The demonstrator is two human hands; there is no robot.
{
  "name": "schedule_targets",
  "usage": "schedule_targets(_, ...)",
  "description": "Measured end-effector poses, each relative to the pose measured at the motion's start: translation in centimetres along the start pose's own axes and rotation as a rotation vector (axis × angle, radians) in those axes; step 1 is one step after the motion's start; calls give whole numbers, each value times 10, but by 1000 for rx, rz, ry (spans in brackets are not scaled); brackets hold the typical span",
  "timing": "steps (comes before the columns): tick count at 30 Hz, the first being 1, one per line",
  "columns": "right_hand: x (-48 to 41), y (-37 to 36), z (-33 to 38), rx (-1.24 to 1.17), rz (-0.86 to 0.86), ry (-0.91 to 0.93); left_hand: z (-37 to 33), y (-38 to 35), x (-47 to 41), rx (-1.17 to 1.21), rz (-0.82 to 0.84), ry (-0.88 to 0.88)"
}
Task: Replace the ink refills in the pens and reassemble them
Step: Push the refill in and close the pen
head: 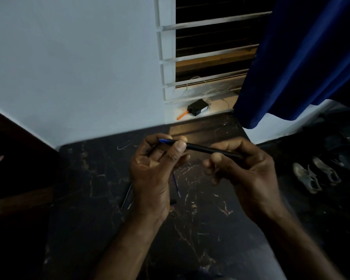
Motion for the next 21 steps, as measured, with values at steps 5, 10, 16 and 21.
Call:
schedule_targets(5,-6,1,-9,128,15,-53,5,2,0,-28,-11,18)
schedule_targets(10,-14,-8,-10,93,140,-92,1,7,0,-8,-60,-1)
schedule_targets(16,-18,-4,-14,5,154,-33,0,7,0,-39,-67,-12)
schedule_targets(21,-20,-1,-3,61,154,32,-4,8,1,-64,-104,-20)
Point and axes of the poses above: each hand's wrist, its own x-axis away from the middle knuckle, its own y-axis out of the back of the hand, z = x × y, the point moved 9 cm from there along -x, towards the middle knuckle, and after that the axes turned 13 degrees about z, right-handed, at the moved point
